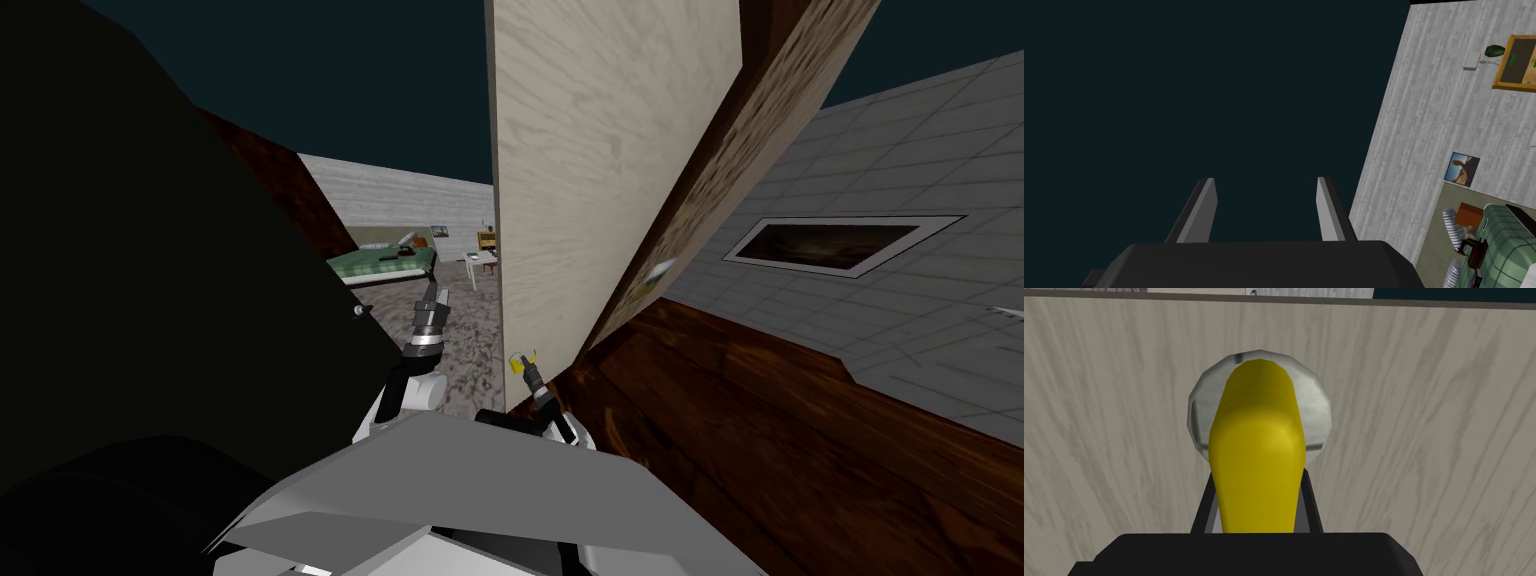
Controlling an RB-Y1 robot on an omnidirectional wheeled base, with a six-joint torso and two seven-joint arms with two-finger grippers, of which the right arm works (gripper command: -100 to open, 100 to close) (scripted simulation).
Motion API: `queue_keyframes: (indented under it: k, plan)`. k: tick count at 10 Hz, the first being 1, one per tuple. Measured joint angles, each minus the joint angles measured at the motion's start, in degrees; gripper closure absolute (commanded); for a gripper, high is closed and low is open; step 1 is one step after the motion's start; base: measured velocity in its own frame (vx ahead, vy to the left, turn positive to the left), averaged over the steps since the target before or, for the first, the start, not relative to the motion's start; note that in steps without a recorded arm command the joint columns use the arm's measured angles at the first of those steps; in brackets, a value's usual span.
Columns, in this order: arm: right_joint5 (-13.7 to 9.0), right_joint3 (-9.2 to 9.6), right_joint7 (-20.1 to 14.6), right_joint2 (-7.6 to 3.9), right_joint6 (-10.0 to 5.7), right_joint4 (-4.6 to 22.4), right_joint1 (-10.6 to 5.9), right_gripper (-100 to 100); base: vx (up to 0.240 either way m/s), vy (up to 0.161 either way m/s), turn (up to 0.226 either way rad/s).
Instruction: Push the door open
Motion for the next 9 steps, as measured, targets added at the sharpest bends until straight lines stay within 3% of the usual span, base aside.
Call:
queue_keyframes:
  k: [4,6,8,9]
  plan:
    - [-0.4,-2.3,0.7,0.88,-0.12,1.9,-0.53,100,0.132,0.143,-0.025]
    - [-0.5,-3.78,1.3,0.88,0.92,0.7,-0.11,100,0.128,0.146,-0.044]
    - [-0.8,-5.53,2.2,1.86,0.24,1.9,-0.35,100,0.115,0.112,-0.056]
    - [-0.9,-6.42,2.4,2.45,-0.51,3.9,-1.21,100,0.112,0.129,-0.023]
